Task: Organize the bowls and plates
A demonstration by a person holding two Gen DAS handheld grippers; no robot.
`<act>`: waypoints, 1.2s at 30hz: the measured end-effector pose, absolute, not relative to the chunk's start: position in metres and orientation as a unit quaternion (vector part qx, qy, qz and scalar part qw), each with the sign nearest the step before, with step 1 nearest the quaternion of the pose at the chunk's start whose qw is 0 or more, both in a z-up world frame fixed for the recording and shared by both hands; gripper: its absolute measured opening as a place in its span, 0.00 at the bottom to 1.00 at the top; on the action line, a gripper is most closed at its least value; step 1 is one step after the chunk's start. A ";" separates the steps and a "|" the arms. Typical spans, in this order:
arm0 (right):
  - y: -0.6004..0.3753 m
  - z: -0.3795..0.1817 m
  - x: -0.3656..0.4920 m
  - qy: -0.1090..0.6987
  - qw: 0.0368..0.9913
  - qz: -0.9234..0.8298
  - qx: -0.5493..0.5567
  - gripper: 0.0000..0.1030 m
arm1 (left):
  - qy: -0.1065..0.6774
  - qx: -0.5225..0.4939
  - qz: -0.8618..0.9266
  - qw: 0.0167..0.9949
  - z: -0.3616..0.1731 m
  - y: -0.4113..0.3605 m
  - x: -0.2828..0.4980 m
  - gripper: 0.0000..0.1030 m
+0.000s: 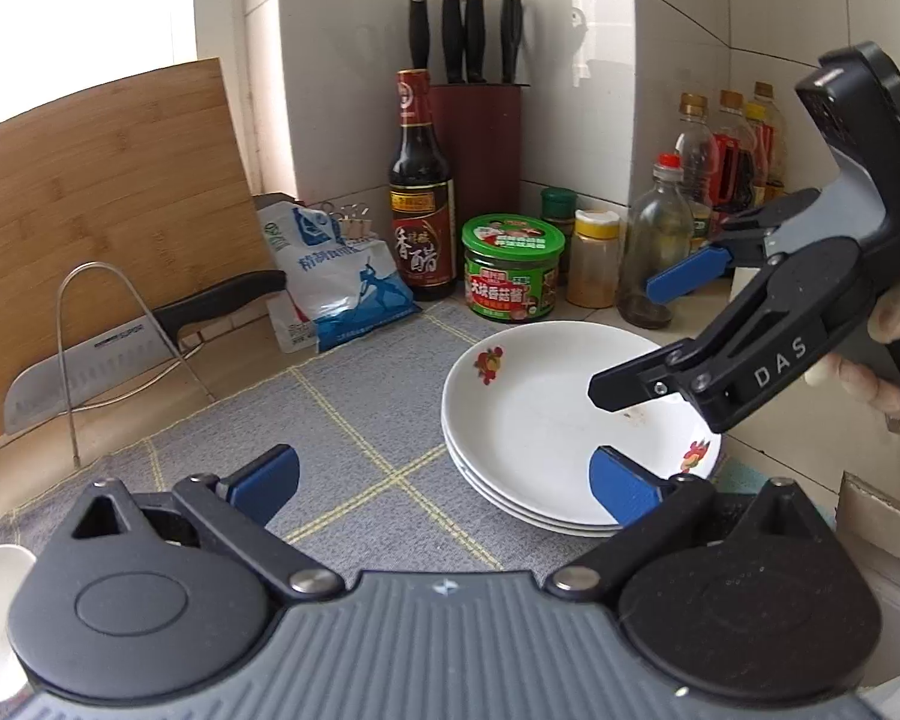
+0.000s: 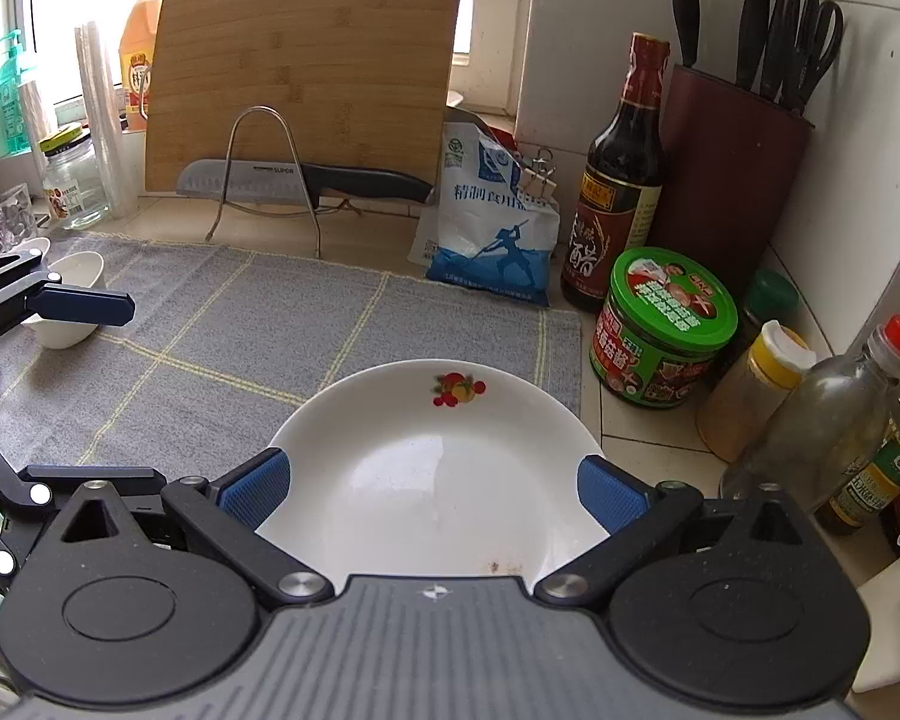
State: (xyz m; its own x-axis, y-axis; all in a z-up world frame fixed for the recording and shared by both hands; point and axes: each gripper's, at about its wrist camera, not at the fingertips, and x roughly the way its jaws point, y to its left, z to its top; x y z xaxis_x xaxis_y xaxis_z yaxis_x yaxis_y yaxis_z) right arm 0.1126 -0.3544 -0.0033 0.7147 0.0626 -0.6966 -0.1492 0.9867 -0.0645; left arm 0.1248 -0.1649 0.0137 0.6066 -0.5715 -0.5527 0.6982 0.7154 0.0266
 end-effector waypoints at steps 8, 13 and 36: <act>-0.322 -0.009 0.107 0.321 0.940 0.093 -0.073 1.00 | 0.295 0.090 -0.250 0.918 0.016 -0.129 0.106 0.99; -0.292 -0.016 0.108 0.323 0.933 0.133 -0.082 1.00 | 0.318 0.093 -0.226 0.916 0.005 -0.099 0.095 0.99; -0.097 -0.037 0.119 0.338 0.920 0.183 -0.070 1.00 | 0.310 0.074 -0.166 0.933 -0.012 0.098 0.074 0.99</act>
